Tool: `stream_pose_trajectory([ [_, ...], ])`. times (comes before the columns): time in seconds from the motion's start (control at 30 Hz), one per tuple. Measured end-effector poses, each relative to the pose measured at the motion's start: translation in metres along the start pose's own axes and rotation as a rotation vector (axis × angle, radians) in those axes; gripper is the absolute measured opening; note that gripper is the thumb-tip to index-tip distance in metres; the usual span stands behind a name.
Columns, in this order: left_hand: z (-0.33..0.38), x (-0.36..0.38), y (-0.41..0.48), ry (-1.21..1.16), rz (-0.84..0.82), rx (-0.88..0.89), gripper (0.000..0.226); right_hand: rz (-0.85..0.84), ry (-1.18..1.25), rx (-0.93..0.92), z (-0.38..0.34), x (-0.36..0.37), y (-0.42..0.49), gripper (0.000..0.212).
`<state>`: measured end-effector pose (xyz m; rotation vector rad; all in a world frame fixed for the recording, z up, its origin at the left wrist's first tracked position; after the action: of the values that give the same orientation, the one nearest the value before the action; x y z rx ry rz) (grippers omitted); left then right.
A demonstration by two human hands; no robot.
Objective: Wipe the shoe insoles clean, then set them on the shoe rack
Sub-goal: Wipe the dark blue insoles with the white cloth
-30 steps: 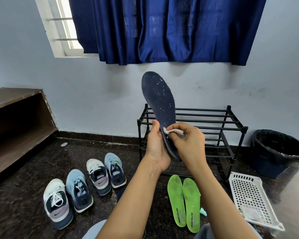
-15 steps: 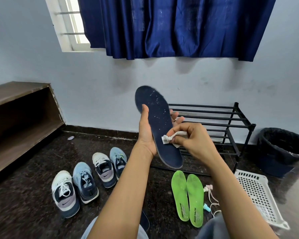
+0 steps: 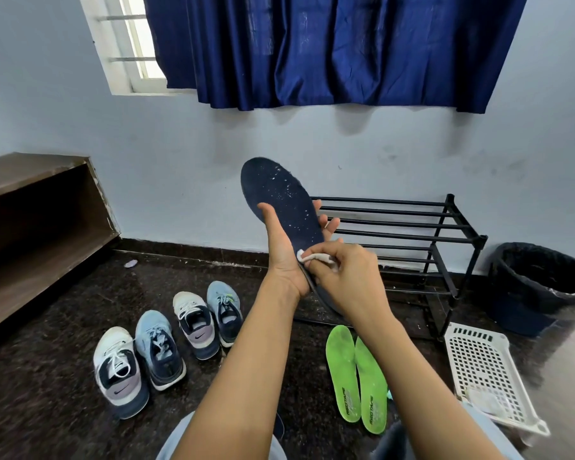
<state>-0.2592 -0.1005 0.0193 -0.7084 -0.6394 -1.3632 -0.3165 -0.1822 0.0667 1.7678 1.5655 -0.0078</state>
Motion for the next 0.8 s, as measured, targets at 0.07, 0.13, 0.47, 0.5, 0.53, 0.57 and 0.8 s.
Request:
stream_pose_trajectory([
  [0.07,0.001,0.001,-0.002,-0.009,0.000,0.014,0.100,0.009,-0.011,-0.017,-0.002,0.001,0.002,0.013],
  [0.13,-0.003,0.006,-0.007,0.010,-0.003,0.016,0.100,0.103,-0.117,-0.052,-0.004,-0.006,0.006,0.015],
  [0.47,-0.010,-0.003,-0.006,0.049,0.053,-0.049,0.103,-0.076,0.015,0.046,0.007,0.005,0.001,0.021],
  [0.5,-0.010,-0.001,-0.008,0.081,0.040,-0.039,0.103,-0.025,-0.019,0.032,0.007,0.001,0.004,0.020],
  [0.53,-0.012,0.002,-0.010,0.116,0.026,-0.030,0.103,0.030,-0.052,0.025,0.008,-0.004,0.006,0.019],
  [0.57,-0.013,0.004,-0.011,0.140,0.019,-0.023,0.103,0.074,-0.064,0.031,0.009,-0.008,0.007,0.018],
  [0.8,-0.015,0.003,-0.011,0.041,0.023,-0.091,0.105,-0.124,0.022,0.084,0.011,0.002,-0.002,0.017],
])
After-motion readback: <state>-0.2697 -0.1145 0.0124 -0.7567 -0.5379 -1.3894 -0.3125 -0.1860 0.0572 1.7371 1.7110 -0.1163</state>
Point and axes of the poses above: each hand's wrist, its own y-axis towards the middle knuckle, its own x-axis out of the palm, z = x × y, the point moved 10 cm from there along y, towards the middle knuckle, and after that the axes turned 7 degrees about z, right-handed, at the moved point
